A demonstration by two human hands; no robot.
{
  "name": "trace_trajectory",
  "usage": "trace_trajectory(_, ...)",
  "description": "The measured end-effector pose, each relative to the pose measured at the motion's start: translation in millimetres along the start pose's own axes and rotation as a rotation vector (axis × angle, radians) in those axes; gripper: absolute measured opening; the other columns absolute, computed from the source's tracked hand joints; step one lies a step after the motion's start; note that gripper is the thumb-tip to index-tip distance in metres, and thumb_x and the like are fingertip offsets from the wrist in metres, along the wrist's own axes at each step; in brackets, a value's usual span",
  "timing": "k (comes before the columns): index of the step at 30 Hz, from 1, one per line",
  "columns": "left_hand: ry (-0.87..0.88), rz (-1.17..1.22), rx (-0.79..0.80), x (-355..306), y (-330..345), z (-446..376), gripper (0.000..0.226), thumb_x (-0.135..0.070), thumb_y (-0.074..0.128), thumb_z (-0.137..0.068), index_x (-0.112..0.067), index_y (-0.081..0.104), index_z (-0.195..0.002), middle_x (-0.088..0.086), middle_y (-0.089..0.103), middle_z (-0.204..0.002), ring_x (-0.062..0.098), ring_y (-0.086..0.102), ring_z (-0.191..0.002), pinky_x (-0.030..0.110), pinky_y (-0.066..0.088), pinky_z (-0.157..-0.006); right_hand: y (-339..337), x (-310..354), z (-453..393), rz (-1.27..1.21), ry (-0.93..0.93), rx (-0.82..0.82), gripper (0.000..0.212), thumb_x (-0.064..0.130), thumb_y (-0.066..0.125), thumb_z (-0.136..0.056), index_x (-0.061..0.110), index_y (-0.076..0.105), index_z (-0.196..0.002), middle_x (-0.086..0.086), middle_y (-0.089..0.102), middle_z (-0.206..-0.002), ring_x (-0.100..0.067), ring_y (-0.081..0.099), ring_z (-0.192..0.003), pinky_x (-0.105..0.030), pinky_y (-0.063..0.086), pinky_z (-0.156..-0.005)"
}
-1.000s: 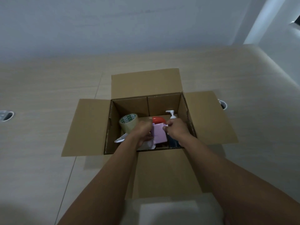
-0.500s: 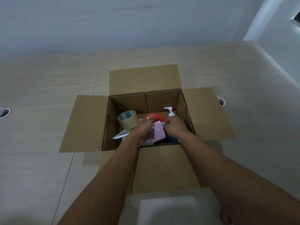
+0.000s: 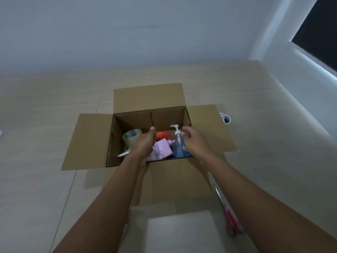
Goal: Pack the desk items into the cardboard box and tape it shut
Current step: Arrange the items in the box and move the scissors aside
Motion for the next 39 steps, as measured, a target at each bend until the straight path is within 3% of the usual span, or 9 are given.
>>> trace_trajectory(3,0.060,0.011,-0.009,-4.8,9.4,28.3,0.032,-0.038,0.042,-0.105,-0.017,0.064,-0.095,0.005,0.068,-0.096,0.010,0.064,-0.070,0.022,0.050,-0.064,-22.9,0.4,23.6,0.005,-0.050,-0.056,0.041,0.026,0.044,-0.105,0.018,0.049,-0.145,-0.002,0.054,-0.146,-0.021,0.052,-0.131,-0.023,0.036,-0.093)
trace_trajectory(5,0.134,-0.032,-0.022,-7.6,20.4,52.4,0.034,-0.031,0.043,-0.105,-0.021,0.062,-0.079,0.003,0.065,-0.093,0.014,0.061,-0.078,0.024,0.051,-0.079,-40.7,-4.8,40.3,0.003,-0.067,-0.091,0.043,0.026,0.045,-0.105,0.019,0.048,-0.147,-0.003,0.053,-0.147,-0.021,0.052,-0.131,-0.023,0.037,-0.091)
trace_trajectory(9,0.347,-0.145,0.035,-0.3,52.5,94.4,0.032,-0.035,0.044,-0.104,-0.018,0.067,-0.119,0.002,0.064,-0.120,0.013,0.062,-0.101,0.022,0.051,-0.075,-75.1,-24.3,74.4,0.019,-0.109,-0.138,0.049,0.032,0.047,-0.103,0.022,0.041,-0.151,-0.002,0.046,-0.153,-0.023,0.045,-0.139,-0.033,0.037,-0.108)
trace_trajectory(14,0.509,-0.244,0.079,26.2,102.9,146.8,0.041,-0.034,0.048,-0.104,-0.021,0.052,-0.142,-0.011,0.054,-0.131,0.004,0.048,-0.119,0.022,0.036,-0.099,-113.4,-62.2,118.7,0.042,-0.130,-0.193,0.053,0.032,0.047,-0.104,0.020,0.034,-0.154,0.001,0.042,-0.156,-0.021,0.043,-0.140,-0.024,0.033,-0.103)
trace_trajectory(23,0.470,-0.202,0.154,104.2,160.4,180.0,0.038,-0.028,0.046,-0.105,-0.022,0.054,-0.142,-0.011,0.054,-0.136,0.003,0.047,-0.125,0.022,0.035,-0.103,-124.2,-165.1,164.0,0.004,0.042,-0.131,0.055,0.031,0.048,-0.104,0.021,0.032,-0.155,0.000,0.036,-0.160,-0.021,0.036,-0.145,-0.027,0.030,-0.112)
trace_trajectory(31,0.327,-0.368,0.176,173.0,170.3,158.3,0.037,-0.018,0.048,-0.103,-0.023,0.055,-0.139,-0.005,0.057,-0.137,0.011,0.051,-0.128,0.020,0.037,-0.096,-94.5,-224.6,186.9,-0.018,0.135,-0.060,0.057,0.027,0.056,-0.099,0.022,0.038,-0.153,-0.001,0.045,-0.154,-0.018,0.044,-0.140,-0.017,0.030,-0.101)
trace_trajectory(35,0.836,-0.632,-0.029,136.0,163.0,175.3,0.032,-0.017,0.051,-0.101,-0.020,0.063,-0.131,0.001,0.066,-0.123,0.015,0.062,-0.106,0.021,0.047,-0.085,-70.4,-246.1,190.2,-0.004,0.176,0.013,0.060,0.027,0.061,-0.095,0.019,0.042,-0.151,-0.001,0.047,-0.152,-0.017,0.045,-0.139,-0.026,0.035,-0.110)
trace_trajectory(37,1.158,-0.717,-0.191,102.2,144.6,182.5,0.028,-0.014,0.055,-0.098,-0.016,0.067,-0.123,0.003,0.068,-0.113,0.018,0.061,-0.100,0.030,0.048,-0.083,-62.5,-248.7,189.6,0.050,0.201,0.006,0.046,0.027,0.063,-0.091,0.017,0.059,-0.136,0.002,0.063,-0.130,-0.019,0.059,-0.120,-0.022,0.043,-0.093)
trace_trajectory(39,1.252,-0.811,-0.375,75.8,115.3,170.1,0.026,-0.019,0.056,-0.096,-0.017,0.068,-0.119,0.003,0.070,-0.113,0.023,0.061,-0.103,0.040,0.048,-0.086,-55.7,-250.2,188.8,0.104,0.179,-0.060,0.006,0.025,0.067,-0.083,0.023,0.061,-0.081,0.011,0.059,-0.078,-0.018,0.058,-0.074,-0.015,0.036,-0.059)
Point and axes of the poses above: each hand's wrist, its own z-axis away from the middle knuckle, its own y-axis out of the palm, x = y × z, the point moved 2 cm from there along -z, towards the middle knuckle
